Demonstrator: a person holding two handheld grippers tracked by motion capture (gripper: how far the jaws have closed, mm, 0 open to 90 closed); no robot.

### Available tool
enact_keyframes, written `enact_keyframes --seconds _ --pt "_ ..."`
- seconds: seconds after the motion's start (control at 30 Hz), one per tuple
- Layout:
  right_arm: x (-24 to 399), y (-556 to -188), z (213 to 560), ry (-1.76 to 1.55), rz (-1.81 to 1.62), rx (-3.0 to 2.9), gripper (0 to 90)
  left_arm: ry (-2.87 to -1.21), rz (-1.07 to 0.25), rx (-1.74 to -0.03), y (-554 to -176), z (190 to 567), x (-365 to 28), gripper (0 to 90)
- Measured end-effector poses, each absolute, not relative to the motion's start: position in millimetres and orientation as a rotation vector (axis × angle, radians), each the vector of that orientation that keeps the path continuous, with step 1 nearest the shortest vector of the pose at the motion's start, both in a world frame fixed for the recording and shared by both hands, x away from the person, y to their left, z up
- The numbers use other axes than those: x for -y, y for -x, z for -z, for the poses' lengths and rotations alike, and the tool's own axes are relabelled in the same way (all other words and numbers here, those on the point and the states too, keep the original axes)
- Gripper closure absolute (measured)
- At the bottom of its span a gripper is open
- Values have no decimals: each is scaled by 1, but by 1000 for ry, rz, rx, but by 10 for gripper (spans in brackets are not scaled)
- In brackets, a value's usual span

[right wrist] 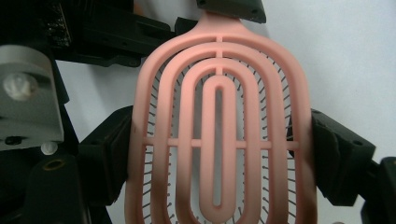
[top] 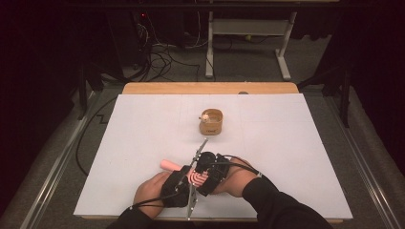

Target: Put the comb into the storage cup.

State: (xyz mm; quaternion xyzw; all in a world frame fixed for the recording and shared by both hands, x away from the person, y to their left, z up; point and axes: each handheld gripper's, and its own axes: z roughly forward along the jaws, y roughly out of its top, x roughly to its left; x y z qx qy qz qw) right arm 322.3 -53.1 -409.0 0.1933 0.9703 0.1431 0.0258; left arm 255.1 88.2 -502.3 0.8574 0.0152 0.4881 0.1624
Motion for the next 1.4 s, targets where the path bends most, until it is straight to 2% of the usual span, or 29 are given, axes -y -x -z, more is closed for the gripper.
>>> enact_keyframes --seconds 0.57,0.8,1.4 --pt "52 -323 409 -591 -458 -3000 201 -2440 -1436 -15 -255 504 -87 665" --pt "52 -322 408 -591 -456 -3002 201 -2430 -1468 0 -254 503 -87 740" --pt "54 -323 404 -604 -471 -3004 200 -2416 -1543 33 -253 502 -85 759"
